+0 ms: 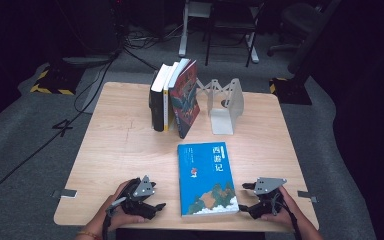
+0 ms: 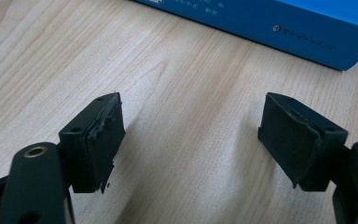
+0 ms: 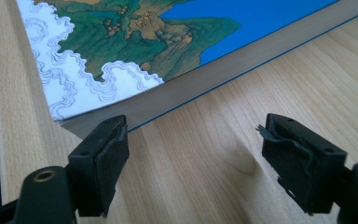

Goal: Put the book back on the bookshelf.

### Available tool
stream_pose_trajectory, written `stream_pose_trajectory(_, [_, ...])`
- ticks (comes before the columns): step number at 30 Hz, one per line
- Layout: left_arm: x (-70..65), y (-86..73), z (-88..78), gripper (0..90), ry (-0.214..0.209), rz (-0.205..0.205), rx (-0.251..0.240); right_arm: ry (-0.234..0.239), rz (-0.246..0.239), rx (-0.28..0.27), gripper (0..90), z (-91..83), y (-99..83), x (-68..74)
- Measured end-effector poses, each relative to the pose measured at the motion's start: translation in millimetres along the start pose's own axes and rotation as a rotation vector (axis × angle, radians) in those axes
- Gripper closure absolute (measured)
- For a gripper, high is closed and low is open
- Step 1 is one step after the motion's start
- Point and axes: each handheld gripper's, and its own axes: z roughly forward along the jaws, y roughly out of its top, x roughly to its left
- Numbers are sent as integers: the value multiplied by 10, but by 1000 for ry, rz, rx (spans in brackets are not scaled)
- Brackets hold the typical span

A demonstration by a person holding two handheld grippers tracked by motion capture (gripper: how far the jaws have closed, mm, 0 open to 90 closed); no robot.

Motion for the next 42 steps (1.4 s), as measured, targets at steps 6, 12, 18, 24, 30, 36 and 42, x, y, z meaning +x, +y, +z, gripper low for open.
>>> stream_pose_trajectory(6, [8,2,3,219,-3,7,0,2,2,-12,228,-22,9,-4])
stream_pose_trajectory(12, [14,2,3,218,-7,12,0,0,11,-32,229,-47,25,-22])
stream_pose_trajectory(18, [-2,19,-1,218,3,-2,16,-8,19,-55,233,-68,52,-21])
stream_pose_trajectory(24, [-12,23,4,196,-1,0,21,-14,-16,-18,242,-79,84,-19])
stream_pose_trajectory(30, [-39,32,8,172,-2,3,33,45,-13,28,240,-15,8,-30])
stream_pose_trajectory(36, [-55,38,17,166,-9,11,30,47,-13,-10,234,-30,23,-23])
stream_pose_trajectory(42, [-57,45,21,161,-15,16,34,44,-11,-40,234,-67,59,-18])
